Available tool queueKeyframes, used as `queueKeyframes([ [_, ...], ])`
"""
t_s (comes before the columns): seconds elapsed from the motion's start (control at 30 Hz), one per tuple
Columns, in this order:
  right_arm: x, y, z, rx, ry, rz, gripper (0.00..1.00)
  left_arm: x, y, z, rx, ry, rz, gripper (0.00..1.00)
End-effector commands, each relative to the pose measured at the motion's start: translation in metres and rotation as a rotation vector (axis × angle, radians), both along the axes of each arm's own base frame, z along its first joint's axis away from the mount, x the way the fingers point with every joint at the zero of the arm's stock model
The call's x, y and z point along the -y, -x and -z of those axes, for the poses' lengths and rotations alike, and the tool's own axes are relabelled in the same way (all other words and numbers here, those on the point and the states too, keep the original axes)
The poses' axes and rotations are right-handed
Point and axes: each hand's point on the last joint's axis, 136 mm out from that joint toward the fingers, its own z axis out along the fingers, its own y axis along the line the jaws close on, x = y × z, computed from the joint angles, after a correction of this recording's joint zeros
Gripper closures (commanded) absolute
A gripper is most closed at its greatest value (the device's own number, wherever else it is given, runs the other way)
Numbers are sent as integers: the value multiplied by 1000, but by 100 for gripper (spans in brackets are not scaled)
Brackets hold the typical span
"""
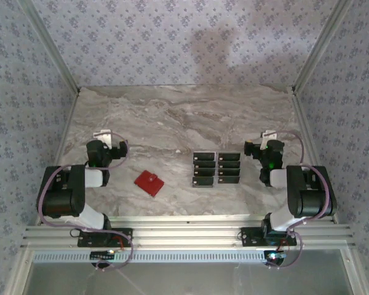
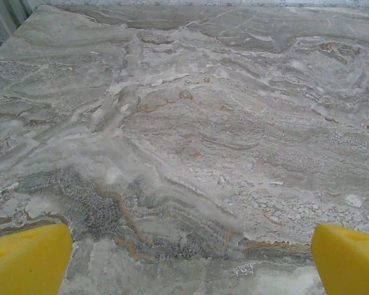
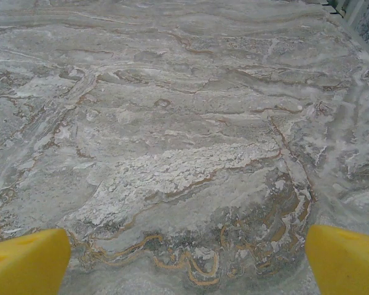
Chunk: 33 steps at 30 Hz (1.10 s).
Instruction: Put the credit cards into the card holder
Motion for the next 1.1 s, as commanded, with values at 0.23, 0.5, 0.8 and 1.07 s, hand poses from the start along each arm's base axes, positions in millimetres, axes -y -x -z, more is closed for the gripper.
queueKeyframes([
  [0.23, 0, -8, -9, 29, 10, -12, 0, -3, -7, -7, 10, 13, 0, 0],
  [0.5, 0, -8, -9, 26, 1, -15, 0, -4, -8, -6, 2, 19, -4, 0],
  [0.8, 11, -2, -53, 40, 34, 73, 0, -9, -6, -24, 6, -5, -52, 1],
  [1.07, 39, 17, -99, -53, -399, 411, 0, -29, 4, -64, -155, 153, -278, 1],
])
